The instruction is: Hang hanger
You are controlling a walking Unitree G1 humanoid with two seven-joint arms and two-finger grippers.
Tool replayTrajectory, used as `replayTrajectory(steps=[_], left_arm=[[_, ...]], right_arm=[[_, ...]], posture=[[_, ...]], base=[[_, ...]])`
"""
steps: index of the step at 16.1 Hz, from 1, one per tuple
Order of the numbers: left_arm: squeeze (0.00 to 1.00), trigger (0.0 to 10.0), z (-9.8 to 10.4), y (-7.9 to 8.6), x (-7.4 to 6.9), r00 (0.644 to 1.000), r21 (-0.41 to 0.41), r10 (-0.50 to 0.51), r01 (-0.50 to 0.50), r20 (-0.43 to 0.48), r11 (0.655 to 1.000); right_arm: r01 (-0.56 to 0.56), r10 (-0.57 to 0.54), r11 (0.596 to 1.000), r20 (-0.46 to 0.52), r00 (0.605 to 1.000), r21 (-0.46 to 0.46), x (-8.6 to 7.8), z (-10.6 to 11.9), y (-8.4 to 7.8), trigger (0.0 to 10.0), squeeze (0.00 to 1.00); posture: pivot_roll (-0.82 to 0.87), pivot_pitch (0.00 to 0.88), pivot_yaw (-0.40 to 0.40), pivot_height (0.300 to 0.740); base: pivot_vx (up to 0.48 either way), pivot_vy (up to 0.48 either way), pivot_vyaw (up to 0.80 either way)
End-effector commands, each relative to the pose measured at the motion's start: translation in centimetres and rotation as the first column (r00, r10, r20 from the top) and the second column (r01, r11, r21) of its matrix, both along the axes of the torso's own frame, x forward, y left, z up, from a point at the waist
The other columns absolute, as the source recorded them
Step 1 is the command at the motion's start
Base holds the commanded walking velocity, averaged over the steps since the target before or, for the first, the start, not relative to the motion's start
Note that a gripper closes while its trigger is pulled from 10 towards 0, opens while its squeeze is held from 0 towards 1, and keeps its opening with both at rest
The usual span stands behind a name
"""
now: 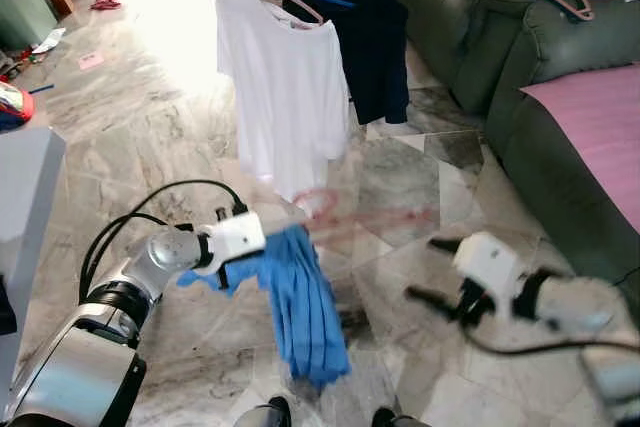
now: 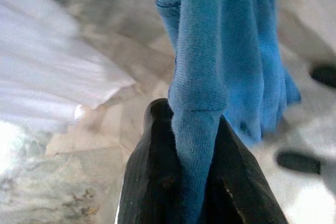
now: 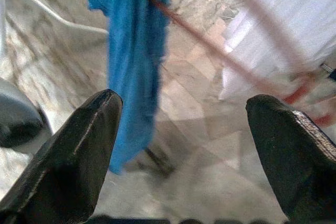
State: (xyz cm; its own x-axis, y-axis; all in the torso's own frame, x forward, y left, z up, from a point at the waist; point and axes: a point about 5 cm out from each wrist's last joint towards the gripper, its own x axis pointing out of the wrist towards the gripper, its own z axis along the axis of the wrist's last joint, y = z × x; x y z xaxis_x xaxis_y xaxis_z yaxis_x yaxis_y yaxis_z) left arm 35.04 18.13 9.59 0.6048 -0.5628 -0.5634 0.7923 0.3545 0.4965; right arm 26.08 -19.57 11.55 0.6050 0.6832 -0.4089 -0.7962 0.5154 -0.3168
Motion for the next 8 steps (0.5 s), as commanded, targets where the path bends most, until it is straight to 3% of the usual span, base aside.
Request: replayTrajectory(steps=[1,4,5,6,7,8], left_arm=[[0.00,0.0,0.5,0.7,0.2,0.998,-0.063,0.060,-0.059,0.013,0.996],[0.00,0.0,1.8,0.3,0.6,0.999,-0.154,0.028,-0.025,0.021,0.988],[0.00,0.0,2.9,-0.2,0.8,0.999,-0.215,-0.009,0.016,0.037,0.976],[0.00,0.0,3.1,-0.3,0.9,0.999,-0.225,-0.022,0.032,0.045,0.974],[0.00,0.0,4.4,-0.9,1.0,0.995,-0.288,-0.082,0.095,0.055,0.953],[0.00,0.0,4.5,-1.1,1.0,0.993,-0.298,-0.103,0.114,0.052,0.948]], right_arm=[[0.006,-0.005,1.000,-0.039,0.999,0.031,-0.8,-1.0,0.8,10.0,1.00],[0.161,-0.155,0.985,-0.086,0.984,0.060,-0.9,-4.6,1.4,10.0,1.00],[0.269,-0.264,0.961,-0.078,0.961,0.060,-0.4,-5.8,1.2,10.0,1.00],[0.302,-0.297,0.951,-0.078,0.952,0.064,-0.2,-6.0,1.1,10.0,1.00],[0.433,-0.430,0.896,-0.052,0.901,0.101,0.8,-6.4,0.7,10.0,1.00],[0.455,-0.451,0.883,-0.055,0.891,0.115,1.0,-6.4,0.7,10.0,1.00]], posture=[[0.00,0.199,0.085,0.740],[0.01,0.207,0.081,0.740],[0.02,0.209,0.081,0.740],[0.02,0.210,0.082,0.740],[0.03,0.213,0.085,0.740],[0.03,0.214,0.086,0.740]], base=[[0.000,0.000,0.00],[0.000,0.000,0.00],[0.000,0.000,0.00],[0.000,0.000,0.00],[0.000,0.000,0.00],[0.000,0.000,0.00]])
